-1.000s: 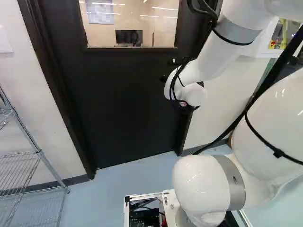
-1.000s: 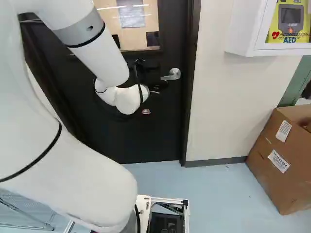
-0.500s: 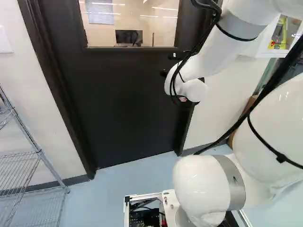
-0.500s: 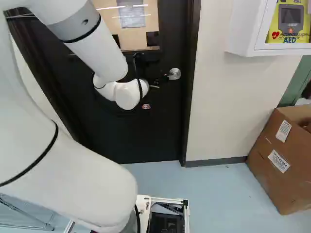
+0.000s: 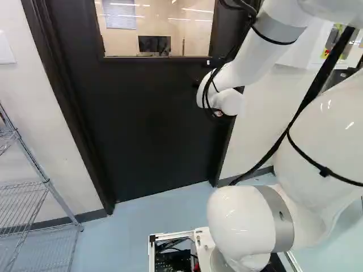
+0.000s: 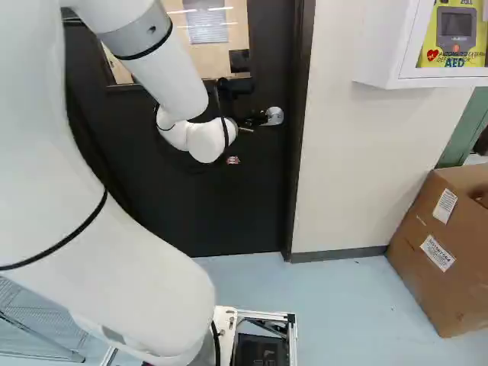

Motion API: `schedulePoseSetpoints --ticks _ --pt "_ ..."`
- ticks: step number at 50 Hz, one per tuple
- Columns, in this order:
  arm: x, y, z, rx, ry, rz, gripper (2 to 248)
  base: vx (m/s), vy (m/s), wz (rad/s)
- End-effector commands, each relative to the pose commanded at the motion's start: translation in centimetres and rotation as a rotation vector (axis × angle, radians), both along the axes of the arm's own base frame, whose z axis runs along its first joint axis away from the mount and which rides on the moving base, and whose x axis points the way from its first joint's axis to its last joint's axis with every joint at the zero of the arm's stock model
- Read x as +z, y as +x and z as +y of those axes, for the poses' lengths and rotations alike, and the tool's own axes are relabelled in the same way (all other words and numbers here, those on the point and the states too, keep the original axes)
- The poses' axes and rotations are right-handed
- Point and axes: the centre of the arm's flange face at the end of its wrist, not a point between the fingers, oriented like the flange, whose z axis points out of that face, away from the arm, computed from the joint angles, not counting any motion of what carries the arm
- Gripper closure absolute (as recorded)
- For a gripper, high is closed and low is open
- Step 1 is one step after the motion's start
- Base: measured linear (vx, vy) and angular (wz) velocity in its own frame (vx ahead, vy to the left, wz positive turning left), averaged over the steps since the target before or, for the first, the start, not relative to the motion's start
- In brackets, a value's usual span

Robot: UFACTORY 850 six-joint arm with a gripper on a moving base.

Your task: Open the door and move inside

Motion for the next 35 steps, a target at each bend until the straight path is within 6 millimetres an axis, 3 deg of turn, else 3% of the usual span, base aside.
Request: schedulePoseSetpoints --ticks 17,35 --pt "0.0 2.7 -0.4 -0.002 0.000 0.003 3 0.000 0.000 0.000" --pt "-1.6 3.1 -0.4 -0.001 0.004 0.038 3 0.000 0.000 0.000"
